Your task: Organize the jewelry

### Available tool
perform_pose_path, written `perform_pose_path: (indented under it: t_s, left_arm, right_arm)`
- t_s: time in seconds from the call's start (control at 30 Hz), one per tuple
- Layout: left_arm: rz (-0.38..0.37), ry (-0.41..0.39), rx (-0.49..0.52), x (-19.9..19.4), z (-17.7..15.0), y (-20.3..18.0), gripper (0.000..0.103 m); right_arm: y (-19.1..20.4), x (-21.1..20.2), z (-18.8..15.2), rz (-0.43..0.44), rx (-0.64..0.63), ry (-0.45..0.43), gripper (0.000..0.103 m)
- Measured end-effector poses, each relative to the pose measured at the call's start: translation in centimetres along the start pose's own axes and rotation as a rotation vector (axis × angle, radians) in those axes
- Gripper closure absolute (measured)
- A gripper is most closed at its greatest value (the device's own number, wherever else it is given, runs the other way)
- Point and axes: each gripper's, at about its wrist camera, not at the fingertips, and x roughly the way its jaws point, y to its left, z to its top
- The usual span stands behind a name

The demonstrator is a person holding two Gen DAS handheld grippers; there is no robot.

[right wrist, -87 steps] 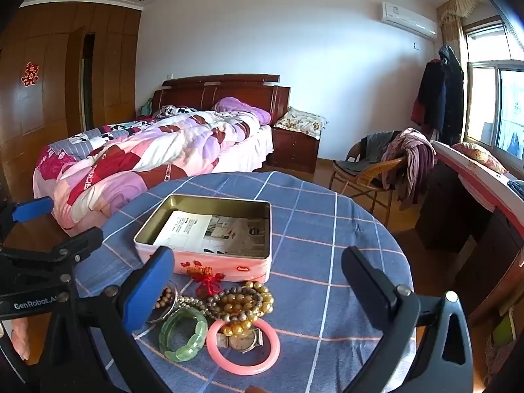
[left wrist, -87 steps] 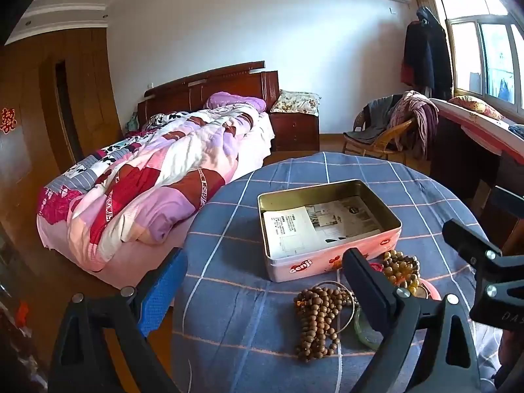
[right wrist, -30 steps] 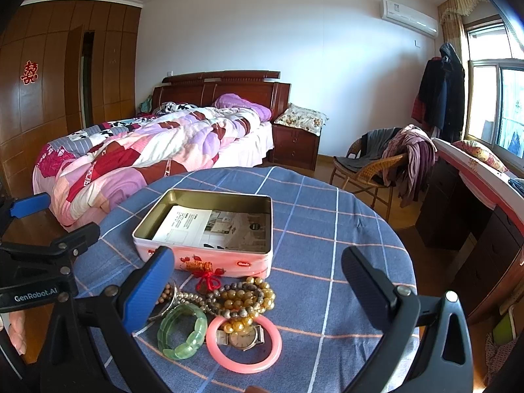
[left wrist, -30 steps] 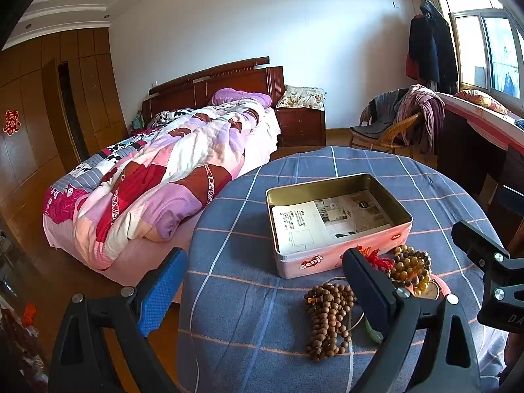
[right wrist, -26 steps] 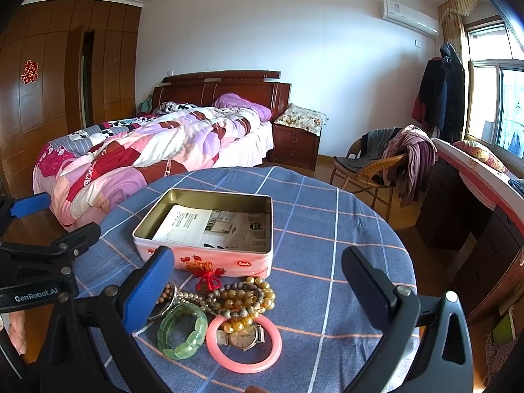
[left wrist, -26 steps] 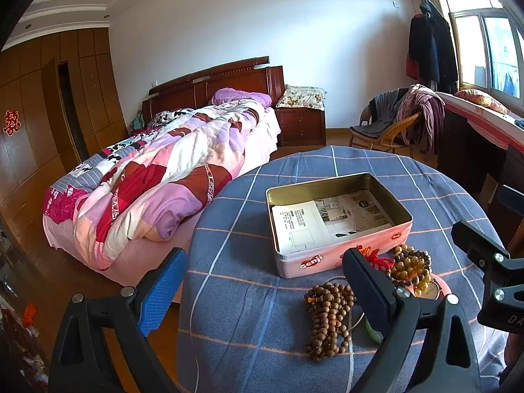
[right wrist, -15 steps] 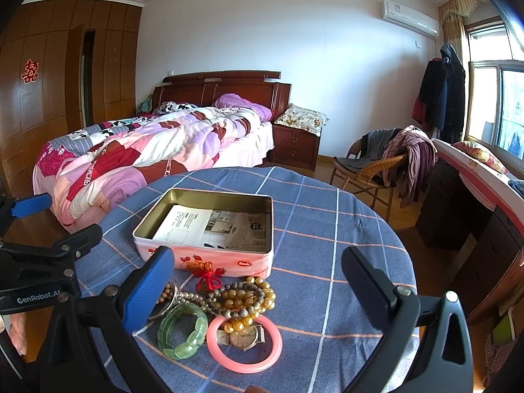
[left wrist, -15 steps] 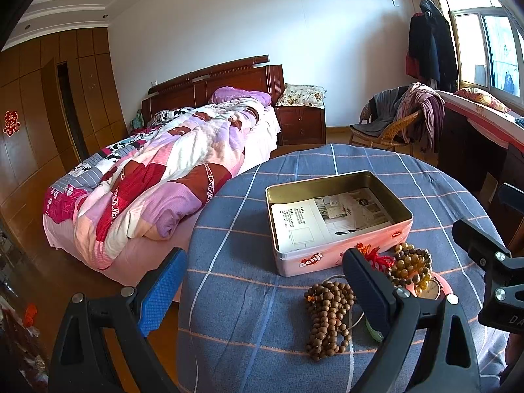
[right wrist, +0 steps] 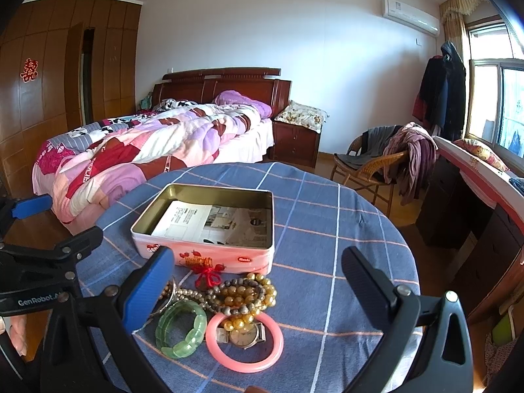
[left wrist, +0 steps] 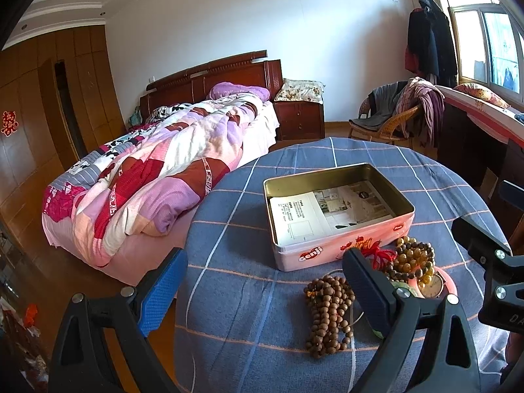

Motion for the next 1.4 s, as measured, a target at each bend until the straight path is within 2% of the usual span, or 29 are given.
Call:
perform_pose_path:
  t_s: [0.2, 0.47, 0.5, 0.57, 0.63, 0.73, 0.77, 0.8, 0.87, 0.93, 0.97, 1.1, 1.23, 1.4]
  left_arm:
    - [-0.031, 0.057, -0.01, 1.7, -0.6, 0.4, 0.008]
    - [-0.099, 0.074, 0.027, 2.6, -1.8, -0.9, 0.009]
    - [-0.11, 0.084, 0.04, 2.8, -2.1, -1.4, 0.012]
    - [-0.146, 0.112, 0.055, 3.1, -2.4, -2.1, 0.028]
    - [-0.181, 0.139, 0.06, 3.4, -2.8, -2.7, 0.032]
    - [-0.206, 0.158, 0.071, 3.8, -3.3, -3.3, 0.033]
    - [-0.215, 0.166, 0.072, 4.0, -3.5, -3.3, 0.038]
    - [-0.221, 0.181, 0.072, 4.4, -3.8, -3.4, 0.045]
    - [-0.247, 0.208, 0.066, 5.0, -4.2, -3.5, 0.074]
    - [-0.269, 0.21, 0.054, 5.1, -4.3, -3.1, 0.078]
    - [-0.274, 0.206, 0.043, 5.0, -4.2, -2.9, 0.086]
    - [-0.323, 0.164, 0.023, 4.0, -3.2, -2.1, 0.088]
    - [-0.334, 0.113, 0.013, 2.4, -1.8, -1.3, 0.088]
    - [-0.285, 0.04, 0.017, 0.9, -0.3, -0.3, 0.088]
  right_arm:
    - [-0.9, 1.8, -2.0, -0.028, 0.001, 0.034, 0.0]
    - [-4.1, 3.8, -5.0, -0.076, 0.008, 0.12, 0.0]
    - [-4.5, 4.0, -5.3, -0.078, 0.016, 0.134, 0.0]
    - [-4.9, 4.0, -5.2, -0.073, 0.026, 0.147, 0.0]
    - [-4.9, 3.7, -5.3, -0.071, 0.022, 0.145, 0.0]
    - [-4.3, 3.4, -5.1, -0.072, 0.0, 0.135, 0.0]
    - [-4.2, 3.3, -5.1, -0.072, -0.007, 0.132, 0.0]
    - [-4.1, 3.2, -5.1, -0.072, -0.013, 0.13, 0.0]
    - [-3.7, 3.5, -5.0, -0.071, -0.022, 0.131, 0.0]
    - [-3.6, 3.6, -5.1, -0.068, -0.026, 0.133, 0.0]
    - [-3.5, 3.8, -5.0, -0.067, -0.025, 0.136, 0.0]
    - [-3.6, 4.0, -5.0, -0.063, -0.012, 0.143, 0.0]
    - [-4.0, 4.1, -4.9, -0.068, -0.001, 0.143, 0.0]
    - [-4.3, 4.1, -4.8, -0.055, 0.003, 0.143, 0.0]
